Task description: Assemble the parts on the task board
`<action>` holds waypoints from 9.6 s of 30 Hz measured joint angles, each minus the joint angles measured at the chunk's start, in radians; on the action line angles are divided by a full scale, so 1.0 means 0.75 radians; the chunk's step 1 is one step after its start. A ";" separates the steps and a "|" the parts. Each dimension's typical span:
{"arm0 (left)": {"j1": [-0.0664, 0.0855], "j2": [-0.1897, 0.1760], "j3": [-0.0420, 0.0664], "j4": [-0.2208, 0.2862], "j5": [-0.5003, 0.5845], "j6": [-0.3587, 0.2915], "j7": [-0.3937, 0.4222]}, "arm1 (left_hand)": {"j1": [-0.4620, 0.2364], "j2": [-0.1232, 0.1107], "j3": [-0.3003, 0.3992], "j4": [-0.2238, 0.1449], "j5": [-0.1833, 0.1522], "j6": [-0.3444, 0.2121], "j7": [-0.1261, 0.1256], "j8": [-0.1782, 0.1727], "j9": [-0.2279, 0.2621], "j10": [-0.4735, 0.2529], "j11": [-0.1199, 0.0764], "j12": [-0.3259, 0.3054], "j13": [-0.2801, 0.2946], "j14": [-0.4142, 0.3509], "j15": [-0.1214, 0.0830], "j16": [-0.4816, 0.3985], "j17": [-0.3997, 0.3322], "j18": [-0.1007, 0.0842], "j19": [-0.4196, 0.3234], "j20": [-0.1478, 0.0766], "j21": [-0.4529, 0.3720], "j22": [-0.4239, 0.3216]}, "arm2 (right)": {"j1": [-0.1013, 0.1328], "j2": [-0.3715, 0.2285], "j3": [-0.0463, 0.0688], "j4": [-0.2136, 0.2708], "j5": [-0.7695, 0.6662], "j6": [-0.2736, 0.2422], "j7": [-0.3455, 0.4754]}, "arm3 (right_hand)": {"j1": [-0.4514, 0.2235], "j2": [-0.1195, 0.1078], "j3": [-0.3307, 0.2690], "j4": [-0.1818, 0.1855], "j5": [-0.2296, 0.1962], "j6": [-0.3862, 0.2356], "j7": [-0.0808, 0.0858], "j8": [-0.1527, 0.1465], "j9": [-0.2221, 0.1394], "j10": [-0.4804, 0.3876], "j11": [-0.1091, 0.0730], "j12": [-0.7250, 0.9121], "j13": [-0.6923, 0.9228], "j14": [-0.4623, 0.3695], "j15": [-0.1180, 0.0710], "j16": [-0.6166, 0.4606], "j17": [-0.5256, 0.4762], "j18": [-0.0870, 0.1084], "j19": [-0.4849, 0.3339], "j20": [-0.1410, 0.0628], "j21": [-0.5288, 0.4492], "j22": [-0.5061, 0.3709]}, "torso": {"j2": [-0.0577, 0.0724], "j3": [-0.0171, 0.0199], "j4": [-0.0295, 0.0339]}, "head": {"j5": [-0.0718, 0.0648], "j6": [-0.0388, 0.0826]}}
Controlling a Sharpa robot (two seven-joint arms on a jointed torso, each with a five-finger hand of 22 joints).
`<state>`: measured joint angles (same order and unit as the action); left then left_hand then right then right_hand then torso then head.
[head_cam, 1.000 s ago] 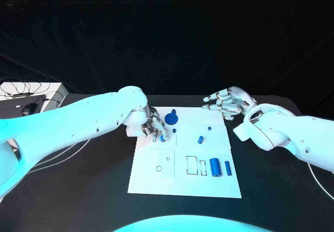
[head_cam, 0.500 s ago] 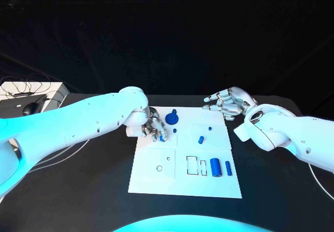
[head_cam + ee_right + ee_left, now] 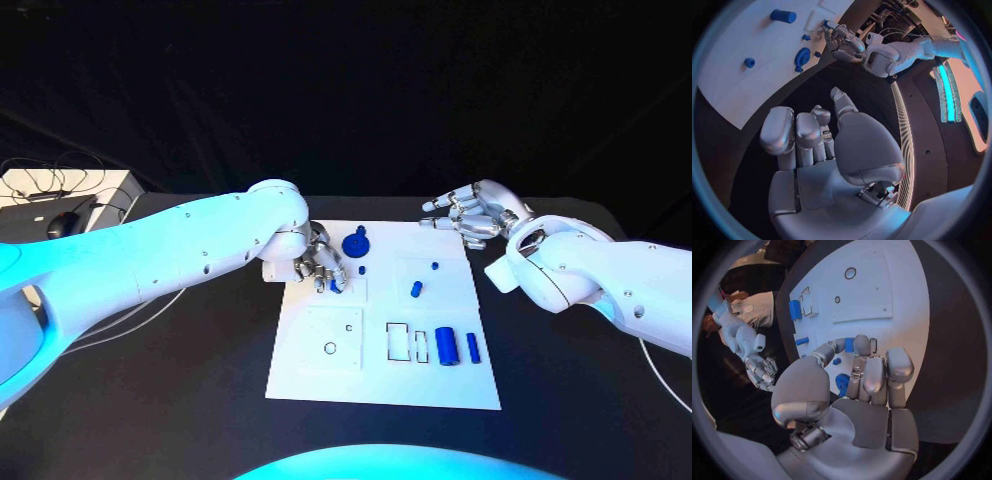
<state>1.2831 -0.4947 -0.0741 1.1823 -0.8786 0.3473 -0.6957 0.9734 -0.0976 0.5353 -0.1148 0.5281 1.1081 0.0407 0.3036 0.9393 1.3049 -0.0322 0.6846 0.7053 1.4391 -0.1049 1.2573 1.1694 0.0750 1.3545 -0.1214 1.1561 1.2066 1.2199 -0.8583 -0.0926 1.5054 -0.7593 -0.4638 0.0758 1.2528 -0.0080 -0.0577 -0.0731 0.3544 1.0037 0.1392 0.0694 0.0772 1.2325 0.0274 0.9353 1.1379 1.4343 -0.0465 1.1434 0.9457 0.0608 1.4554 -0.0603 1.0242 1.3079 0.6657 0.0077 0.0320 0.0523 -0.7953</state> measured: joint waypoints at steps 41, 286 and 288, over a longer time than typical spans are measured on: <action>0.005 -0.019 -0.025 0.066 -0.065 -0.075 0.008 | -0.067 0.067 -0.014 -0.014 -0.005 0.000 0.000 0.021 0.004 0.005 0.005 0.000 0.001 0.004 -0.006 0.011 0.008 -0.001 0.012 -0.002 0.000 0.021 | -0.002 -0.003 0.000 0.005 -0.001 0.006 0.001 | 0.000 0.000 0.000 0.000 0.000 0.001 0.004 0.000 0.001 -0.002 -0.001 0.000 -0.002 0.000 0.000 -0.008 -0.004 0.000 0.000 0.000 0.000 -0.001 | 0.001 -0.0013 0.0003 | 0.000 -0.004; -0.096 -0.227 0.266 0.002 -0.130 -0.436 0.154 | 0.323 0.004 -0.916 0.512 -0.264 -0.091 0.076 -0.092 -0.913 -0.069 0.051 -0.164 -0.431 -0.135 0.071 -0.286 -0.373 0.085 -0.115 0.086 -0.490 -0.205 | -0.025 -0.036 0.000 -0.005 0.004 0.001 0.046 | -0.007 0.007 0.004 -0.011 0.000 -0.002 0.002 0.000 0.001 -0.001 -0.001 -0.016 -0.013 0.000 0.000 -0.021 -0.012 0.000 0.000 0.000 -0.017 0.000 | 0.002 -0.0023 -0.0008 | 0.014 0.027; -0.096 -0.204 0.261 -0.029 -0.137 -0.434 0.157 | 0.324 0.005 -0.924 0.504 -0.264 -0.095 0.078 -0.084 -0.917 -0.072 0.054 -0.155 -0.431 -0.135 0.071 -0.284 -0.372 0.085 -0.115 0.086 -0.490 -0.200 | -0.025 -0.035 0.000 -0.006 0.005 0.001 0.046 | -0.007 0.007 0.004 -0.011 0.000 -0.002 0.002 0.000 0.001 -0.001 -0.001 -0.016 -0.013 0.000 0.000 -0.021 -0.012 0.000 0.000 0.000 -0.017 0.000 | 0.002 -0.0023 -0.0010 | 0.015 0.028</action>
<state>1.2110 -0.6480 0.1213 1.1606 -0.9811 0.0219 -0.5780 1.2164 -0.0935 -0.1573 0.2632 0.3302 1.0368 0.0989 0.2404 0.2514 1.2507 0.0080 0.5687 0.3819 1.3380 -0.0516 1.0446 0.8902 0.1386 1.2684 -0.0566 0.7889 1.0563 1.2013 -0.8843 -0.0924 1.5010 -0.7556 -0.4629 0.1106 1.2474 -0.0027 -0.0547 -0.0815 0.3544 1.0019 0.1409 0.0694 0.0780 1.2316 0.0265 0.9233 1.1283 1.4343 -0.0465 1.1277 0.9364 0.0608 1.4554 -0.0603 1.0116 1.3078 0.6672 0.0059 0.0313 0.0633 -0.7741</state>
